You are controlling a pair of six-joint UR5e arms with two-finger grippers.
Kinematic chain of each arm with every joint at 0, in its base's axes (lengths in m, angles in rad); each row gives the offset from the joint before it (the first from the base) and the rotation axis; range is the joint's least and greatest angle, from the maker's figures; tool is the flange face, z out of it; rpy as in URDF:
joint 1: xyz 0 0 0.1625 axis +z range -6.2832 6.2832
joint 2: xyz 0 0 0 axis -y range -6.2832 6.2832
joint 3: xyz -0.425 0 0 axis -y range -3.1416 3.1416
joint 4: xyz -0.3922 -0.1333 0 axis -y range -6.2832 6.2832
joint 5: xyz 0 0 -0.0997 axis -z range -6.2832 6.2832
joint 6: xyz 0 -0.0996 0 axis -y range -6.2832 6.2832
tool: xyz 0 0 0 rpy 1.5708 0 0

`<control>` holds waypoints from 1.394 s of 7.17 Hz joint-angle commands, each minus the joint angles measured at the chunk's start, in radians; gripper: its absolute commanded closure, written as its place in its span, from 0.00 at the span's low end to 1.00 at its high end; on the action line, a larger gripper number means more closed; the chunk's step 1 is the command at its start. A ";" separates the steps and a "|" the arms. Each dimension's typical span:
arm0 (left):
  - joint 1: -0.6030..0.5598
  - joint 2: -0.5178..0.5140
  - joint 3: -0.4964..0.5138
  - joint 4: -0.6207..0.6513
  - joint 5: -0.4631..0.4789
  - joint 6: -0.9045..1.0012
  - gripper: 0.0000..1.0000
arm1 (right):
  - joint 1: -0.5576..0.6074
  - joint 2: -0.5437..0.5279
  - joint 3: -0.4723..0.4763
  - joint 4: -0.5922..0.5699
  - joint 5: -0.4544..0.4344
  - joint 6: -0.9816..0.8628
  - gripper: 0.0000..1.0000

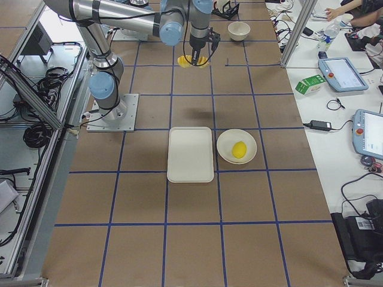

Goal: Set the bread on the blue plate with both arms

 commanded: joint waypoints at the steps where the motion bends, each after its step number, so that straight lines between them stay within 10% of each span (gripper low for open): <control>1: -0.150 0.061 -0.049 -0.097 -0.209 -0.015 1.00 | -0.001 0.005 -0.004 -0.005 -0.002 -0.001 1.00; 6: -0.774 -0.003 -0.312 0.629 -0.489 -0.087 1.00 | -0.001 0.019 -0.009 -0.048 -0.002 -0.001 1.00; 8: -0.830 -0.122 -0.482 1.103 -0.564 -0.220 1.00 | -0.001 0.014 -0.011 -0.047 0.002 -0.001 1.00; 10: -0.913 -0.266 -0.486 1.285 -0.557 -0.288 1.00 | -0.001 0.020 -0.008 -0.091 0.000 -0.004 1.00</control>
